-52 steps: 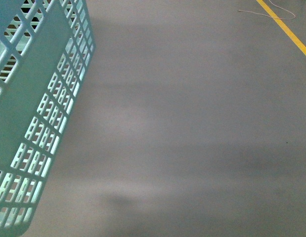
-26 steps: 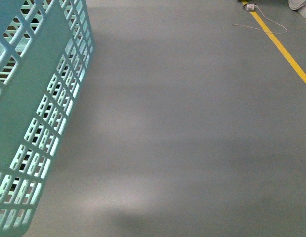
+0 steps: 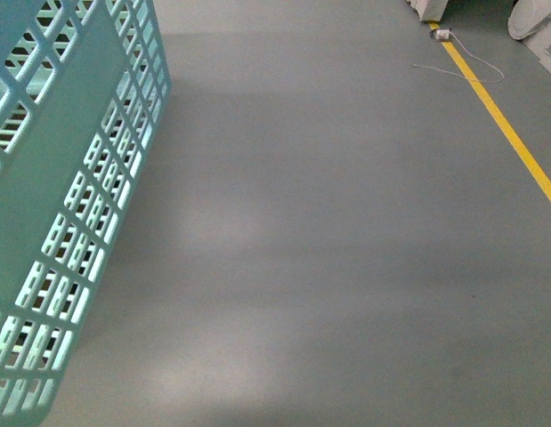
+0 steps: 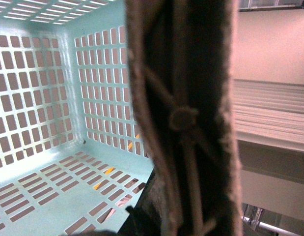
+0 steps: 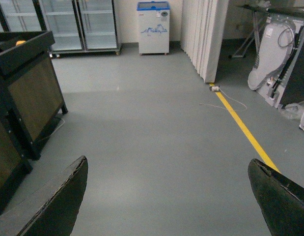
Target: Pick lemon and mango into basket
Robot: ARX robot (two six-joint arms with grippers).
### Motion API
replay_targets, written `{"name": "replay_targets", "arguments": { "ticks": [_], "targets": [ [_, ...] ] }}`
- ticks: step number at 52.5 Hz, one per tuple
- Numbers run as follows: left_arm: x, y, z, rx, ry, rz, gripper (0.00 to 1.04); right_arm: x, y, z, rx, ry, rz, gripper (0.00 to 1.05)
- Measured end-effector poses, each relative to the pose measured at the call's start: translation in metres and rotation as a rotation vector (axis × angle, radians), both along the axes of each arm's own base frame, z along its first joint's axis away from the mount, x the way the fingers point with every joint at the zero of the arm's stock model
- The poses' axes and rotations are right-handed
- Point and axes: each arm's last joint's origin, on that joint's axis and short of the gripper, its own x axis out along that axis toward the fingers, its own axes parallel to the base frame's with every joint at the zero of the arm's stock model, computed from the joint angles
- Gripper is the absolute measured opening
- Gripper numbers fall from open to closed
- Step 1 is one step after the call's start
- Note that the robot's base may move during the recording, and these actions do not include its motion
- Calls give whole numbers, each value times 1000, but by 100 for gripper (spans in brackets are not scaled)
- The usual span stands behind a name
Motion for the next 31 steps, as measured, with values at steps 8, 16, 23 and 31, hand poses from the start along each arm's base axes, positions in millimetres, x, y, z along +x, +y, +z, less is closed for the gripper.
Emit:
{"name": "replay_targets", "arguments": {
  "ticks": [8, 16, 23, 31],
  "targets": [
    [0, 0, 0, 0, 0, 0, 5, 0, 0, 0, 0, 0, 0, 96],
    [0, 0, 0, 0, 0, 0, 5, 0, 0, 0, 0, 0, 0, 96],
    [0, 0, 0, 0, 0, 1, 5, 0, 0, 0, 0, 0, 0, 96],
    [0, 0, 0, 0, 0, 0, 5, 0, 0, 0, 0, 0, 0, 96]
  ]
}}
